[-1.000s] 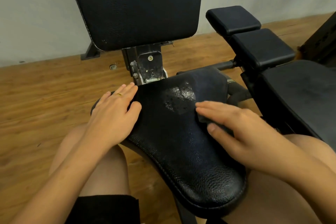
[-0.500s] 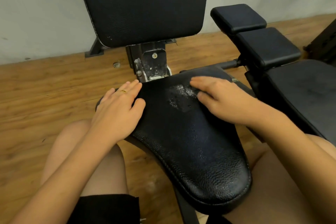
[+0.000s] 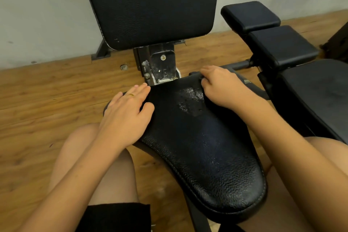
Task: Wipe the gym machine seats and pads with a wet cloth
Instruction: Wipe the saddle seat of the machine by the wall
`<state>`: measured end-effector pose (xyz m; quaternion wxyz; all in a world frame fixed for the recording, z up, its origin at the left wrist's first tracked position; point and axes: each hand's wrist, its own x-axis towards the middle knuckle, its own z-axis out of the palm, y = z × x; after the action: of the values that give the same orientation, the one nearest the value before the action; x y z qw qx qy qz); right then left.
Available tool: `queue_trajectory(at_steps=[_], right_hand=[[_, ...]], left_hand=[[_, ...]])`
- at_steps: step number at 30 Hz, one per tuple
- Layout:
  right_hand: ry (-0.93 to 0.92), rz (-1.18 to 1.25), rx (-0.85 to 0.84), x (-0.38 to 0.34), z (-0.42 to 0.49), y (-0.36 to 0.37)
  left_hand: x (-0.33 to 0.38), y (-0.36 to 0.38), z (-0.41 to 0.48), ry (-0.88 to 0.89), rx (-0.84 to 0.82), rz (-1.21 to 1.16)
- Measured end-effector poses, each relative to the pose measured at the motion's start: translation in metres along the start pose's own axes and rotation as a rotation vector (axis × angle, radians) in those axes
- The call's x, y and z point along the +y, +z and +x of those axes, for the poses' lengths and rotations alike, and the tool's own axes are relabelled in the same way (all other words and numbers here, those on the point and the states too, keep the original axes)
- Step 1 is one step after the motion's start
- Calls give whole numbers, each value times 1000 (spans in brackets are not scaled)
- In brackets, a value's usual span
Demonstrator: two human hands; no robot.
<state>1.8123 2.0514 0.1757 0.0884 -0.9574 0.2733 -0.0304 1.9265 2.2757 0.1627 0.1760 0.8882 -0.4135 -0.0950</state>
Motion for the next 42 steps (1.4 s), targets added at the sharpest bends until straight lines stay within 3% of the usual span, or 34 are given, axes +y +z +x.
queue_trajectory(at_steps=[6,8,12,16,19,26,29,35,42], right_hand=[[-203,183,-18,-18,-106,-27],[-189,239,-56,-17,-117,-28],[-166,225,-40,-12,-72,-20],[-68,154,-128,-6,0,-6],[-55,122,-112,-9,0,-9],[-306,377,-99,-1,-106,-28],[-285,456,-101,9,-86,-24],[-337,279,-219,7,-1,-13],[-416,312,-356,53,-18,-40]], left_hand=[[-5,1,-2,3,14,-8],[-5,3,-1,6,18,-10],[-6,4,0,5,9,-9],[-5,2,0,2,-4,-1],[-1,0,-1,3,-13,11],[-2,0,-2,0,1,6],[-2,0,-2,-4,-1,3],[0,-1,-2,-7,-8,11],[0,1,-2,9,7,-3]])
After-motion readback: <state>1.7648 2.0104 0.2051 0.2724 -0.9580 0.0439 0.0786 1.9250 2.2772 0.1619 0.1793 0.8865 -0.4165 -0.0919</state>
